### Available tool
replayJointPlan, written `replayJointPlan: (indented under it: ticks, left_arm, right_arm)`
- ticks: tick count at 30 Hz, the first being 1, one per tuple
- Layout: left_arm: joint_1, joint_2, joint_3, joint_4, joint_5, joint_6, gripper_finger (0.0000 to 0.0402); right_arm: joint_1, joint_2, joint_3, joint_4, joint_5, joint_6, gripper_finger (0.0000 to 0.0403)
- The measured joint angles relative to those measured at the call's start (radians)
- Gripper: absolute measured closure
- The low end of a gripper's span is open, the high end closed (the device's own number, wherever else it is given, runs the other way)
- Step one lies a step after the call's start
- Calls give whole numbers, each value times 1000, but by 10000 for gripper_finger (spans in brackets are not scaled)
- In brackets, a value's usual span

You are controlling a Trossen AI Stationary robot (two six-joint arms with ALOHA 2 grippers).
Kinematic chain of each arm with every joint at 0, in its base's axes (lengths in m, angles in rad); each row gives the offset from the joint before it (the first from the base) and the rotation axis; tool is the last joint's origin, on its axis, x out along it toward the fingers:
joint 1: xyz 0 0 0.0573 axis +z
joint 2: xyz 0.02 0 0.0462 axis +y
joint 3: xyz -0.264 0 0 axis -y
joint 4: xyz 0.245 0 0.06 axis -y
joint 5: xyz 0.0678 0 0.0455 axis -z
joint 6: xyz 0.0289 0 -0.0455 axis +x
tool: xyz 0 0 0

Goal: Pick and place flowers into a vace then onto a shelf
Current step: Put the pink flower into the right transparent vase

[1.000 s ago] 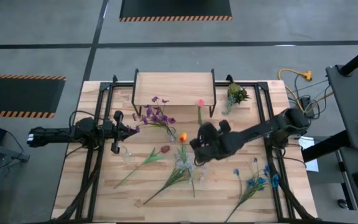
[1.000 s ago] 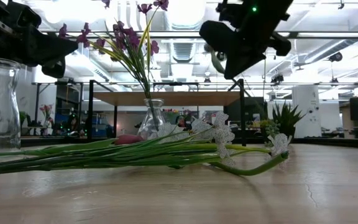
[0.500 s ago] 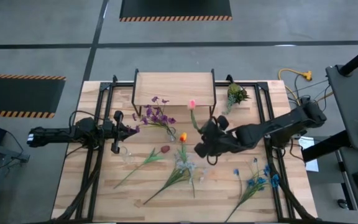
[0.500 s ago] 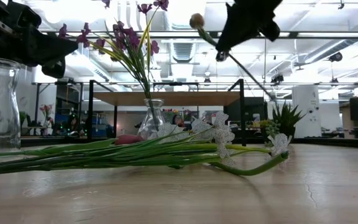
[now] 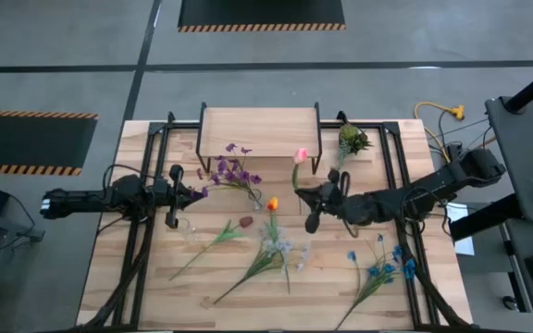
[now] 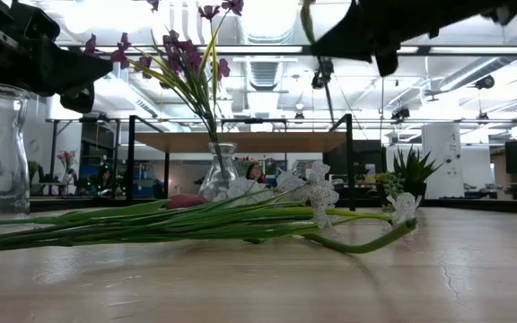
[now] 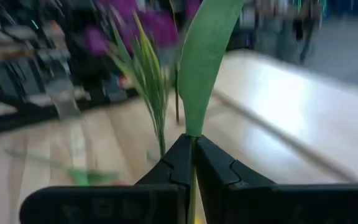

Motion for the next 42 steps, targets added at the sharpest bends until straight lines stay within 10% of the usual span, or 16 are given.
replayJointPlan:
  ticks: [8, 42]
  left_arm:
    - [0, 0, 0, -6, 0, -14, 402]
    - [0, 0, 0, -6, 0, -15, 402]
  right_arm:
    - [-24, 37, -87, 331, -50, -215, 394]
    - [-138, 202, 0, 600, -346, -349, 394]
